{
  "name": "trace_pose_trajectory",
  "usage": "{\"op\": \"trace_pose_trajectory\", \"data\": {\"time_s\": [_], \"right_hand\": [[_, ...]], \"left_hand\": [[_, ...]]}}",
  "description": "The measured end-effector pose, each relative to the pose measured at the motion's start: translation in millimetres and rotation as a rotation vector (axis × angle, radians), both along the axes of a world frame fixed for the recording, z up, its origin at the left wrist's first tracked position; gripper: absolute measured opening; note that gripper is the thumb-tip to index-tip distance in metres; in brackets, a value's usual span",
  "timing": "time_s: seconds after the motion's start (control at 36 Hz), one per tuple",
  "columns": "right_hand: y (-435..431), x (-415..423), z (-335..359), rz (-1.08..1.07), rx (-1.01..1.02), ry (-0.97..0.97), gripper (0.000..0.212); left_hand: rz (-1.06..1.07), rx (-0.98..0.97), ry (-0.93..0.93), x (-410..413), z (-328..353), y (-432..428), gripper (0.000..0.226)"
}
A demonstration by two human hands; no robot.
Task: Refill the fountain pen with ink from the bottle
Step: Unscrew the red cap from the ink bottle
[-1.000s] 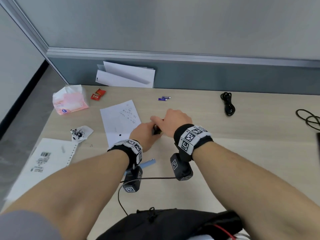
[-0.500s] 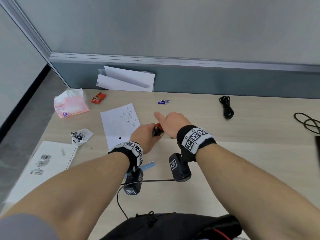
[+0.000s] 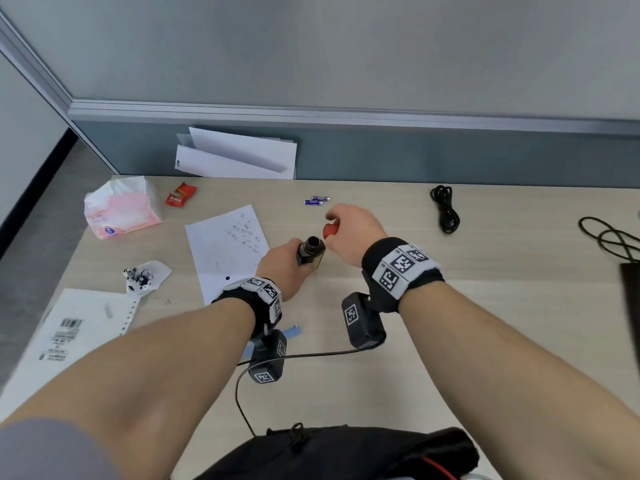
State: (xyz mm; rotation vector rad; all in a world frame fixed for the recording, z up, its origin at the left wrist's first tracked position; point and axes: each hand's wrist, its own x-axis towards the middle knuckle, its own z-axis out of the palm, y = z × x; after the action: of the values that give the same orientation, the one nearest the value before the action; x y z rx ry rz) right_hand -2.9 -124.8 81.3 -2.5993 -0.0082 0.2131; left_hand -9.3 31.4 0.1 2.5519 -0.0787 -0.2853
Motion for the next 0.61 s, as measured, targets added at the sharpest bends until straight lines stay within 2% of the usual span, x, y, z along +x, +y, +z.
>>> {"op": "trace_pose_trajectory", "data": {"time_s": [0.08,0.22,0.42,0.61], "right_hand": [[-10,-4,-7,-0.076,0.105,0.068,0.046],[-15,-7,-24,-0.15,0.157,0.145,0.055],[-21,-9,-59,-0.195,0.067,0.193,0.046],[-27,7,-63,-0.221,-0.057,0.103,0.035]], "left_hand": [[0.021,-0.032,0.014,3,0,-2,0.035],[0.066,-0.068,0.002,7,3,-1,0.037],[0.097,-0.113,0.005,2,5,6,0.038],[0.112,-0.157,-0.03,10,22,4,0.04]]}}
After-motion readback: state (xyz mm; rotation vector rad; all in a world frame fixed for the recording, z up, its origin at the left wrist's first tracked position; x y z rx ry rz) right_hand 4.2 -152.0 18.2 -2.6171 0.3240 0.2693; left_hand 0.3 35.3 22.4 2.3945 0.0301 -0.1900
